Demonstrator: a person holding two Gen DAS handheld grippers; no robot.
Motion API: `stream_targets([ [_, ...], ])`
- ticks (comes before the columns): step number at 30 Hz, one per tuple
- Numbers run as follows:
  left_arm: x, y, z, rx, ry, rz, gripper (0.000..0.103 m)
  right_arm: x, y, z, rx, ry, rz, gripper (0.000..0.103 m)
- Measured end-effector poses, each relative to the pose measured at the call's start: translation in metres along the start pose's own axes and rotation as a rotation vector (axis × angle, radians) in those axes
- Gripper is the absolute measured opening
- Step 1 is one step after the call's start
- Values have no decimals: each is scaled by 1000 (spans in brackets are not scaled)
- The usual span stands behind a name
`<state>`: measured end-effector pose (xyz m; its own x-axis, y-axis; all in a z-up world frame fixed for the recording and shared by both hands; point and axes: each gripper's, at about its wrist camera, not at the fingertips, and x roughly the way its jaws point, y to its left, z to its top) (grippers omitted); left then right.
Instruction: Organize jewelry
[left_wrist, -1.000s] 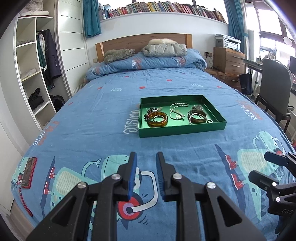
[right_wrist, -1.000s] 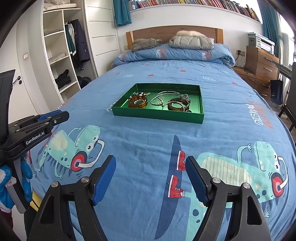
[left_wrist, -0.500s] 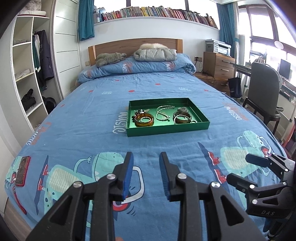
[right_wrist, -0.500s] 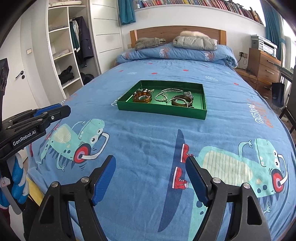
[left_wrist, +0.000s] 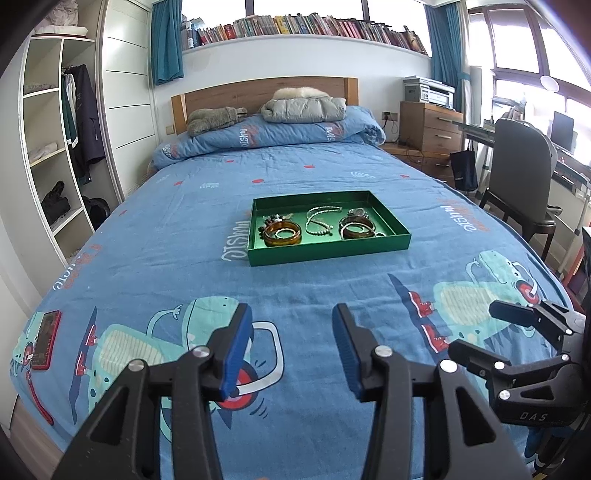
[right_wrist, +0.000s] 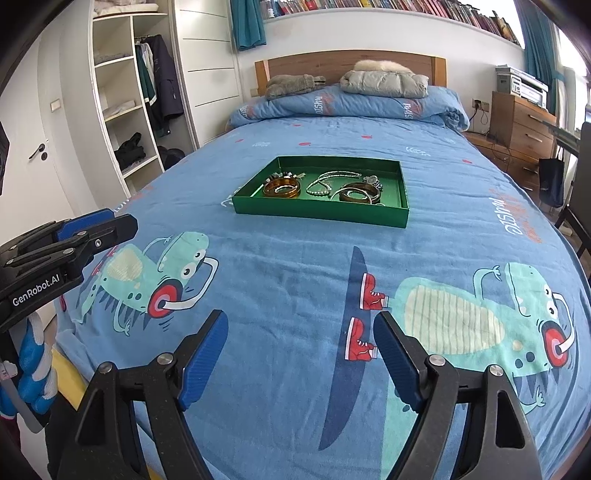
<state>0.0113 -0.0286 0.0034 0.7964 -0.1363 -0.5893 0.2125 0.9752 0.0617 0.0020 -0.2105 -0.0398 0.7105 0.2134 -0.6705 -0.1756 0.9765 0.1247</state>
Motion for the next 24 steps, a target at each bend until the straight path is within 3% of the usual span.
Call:
stream_targets([
  [9,8,3,-5,-18,22,43,46,-2,-10,0,23,-43,-49,103],
  [14,12,3,-5,-6,19,87,47,-4,-17,2,19,-62,-78,103],
  [24,21,1,-7,-3,32,105,47,1,-29,2,28,-62,-88,103],
])
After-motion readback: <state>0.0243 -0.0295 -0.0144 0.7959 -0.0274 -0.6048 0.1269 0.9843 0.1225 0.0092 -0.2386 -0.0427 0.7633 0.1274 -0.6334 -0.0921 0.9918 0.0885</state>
